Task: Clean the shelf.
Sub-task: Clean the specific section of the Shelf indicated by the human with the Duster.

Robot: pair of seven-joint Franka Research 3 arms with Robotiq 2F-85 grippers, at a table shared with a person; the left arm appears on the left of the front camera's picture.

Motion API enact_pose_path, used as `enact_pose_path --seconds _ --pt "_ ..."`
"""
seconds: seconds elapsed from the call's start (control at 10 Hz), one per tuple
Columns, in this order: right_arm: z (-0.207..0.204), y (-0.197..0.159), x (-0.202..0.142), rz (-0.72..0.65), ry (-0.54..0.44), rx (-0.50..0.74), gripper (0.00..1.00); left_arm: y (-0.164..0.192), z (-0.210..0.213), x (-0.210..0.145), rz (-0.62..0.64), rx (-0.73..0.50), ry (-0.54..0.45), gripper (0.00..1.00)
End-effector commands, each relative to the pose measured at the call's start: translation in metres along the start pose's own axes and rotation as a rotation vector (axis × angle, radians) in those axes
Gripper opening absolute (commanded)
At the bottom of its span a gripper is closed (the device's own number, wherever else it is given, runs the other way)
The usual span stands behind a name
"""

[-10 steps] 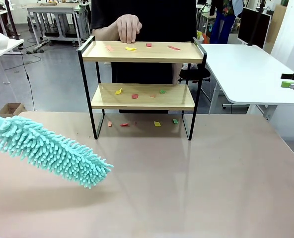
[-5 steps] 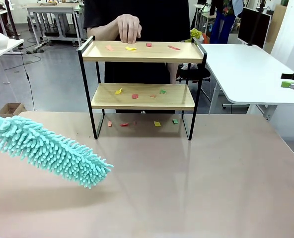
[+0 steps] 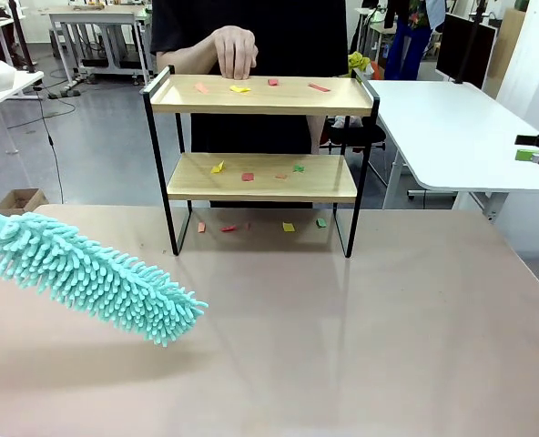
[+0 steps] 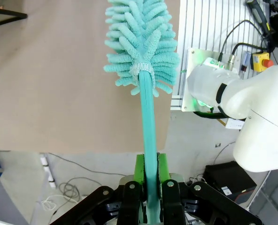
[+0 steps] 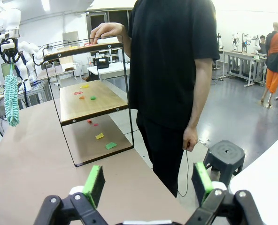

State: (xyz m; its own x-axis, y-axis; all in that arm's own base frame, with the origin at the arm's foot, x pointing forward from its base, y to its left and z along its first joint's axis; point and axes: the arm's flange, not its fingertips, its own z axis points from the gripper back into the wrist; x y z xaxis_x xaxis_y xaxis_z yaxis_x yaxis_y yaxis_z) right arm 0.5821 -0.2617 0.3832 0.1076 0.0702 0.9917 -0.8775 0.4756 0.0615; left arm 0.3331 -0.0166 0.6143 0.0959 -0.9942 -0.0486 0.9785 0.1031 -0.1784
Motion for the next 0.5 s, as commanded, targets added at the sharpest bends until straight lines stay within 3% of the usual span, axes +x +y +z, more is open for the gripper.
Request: enact_pose_path --seconds 0.0,0.4 --pt "-0.002 0.001 0.004 0.008 -0.002 0.003 1.0 0.0 0.0 0.0 0.0 0.0 0.0 0.13" --pt "-0.002 0.001 0.004 0.008 -0.002 0.003 1.0 -0.021 0.054 0.037 -0.099 -0.021 -0.369 0.13"
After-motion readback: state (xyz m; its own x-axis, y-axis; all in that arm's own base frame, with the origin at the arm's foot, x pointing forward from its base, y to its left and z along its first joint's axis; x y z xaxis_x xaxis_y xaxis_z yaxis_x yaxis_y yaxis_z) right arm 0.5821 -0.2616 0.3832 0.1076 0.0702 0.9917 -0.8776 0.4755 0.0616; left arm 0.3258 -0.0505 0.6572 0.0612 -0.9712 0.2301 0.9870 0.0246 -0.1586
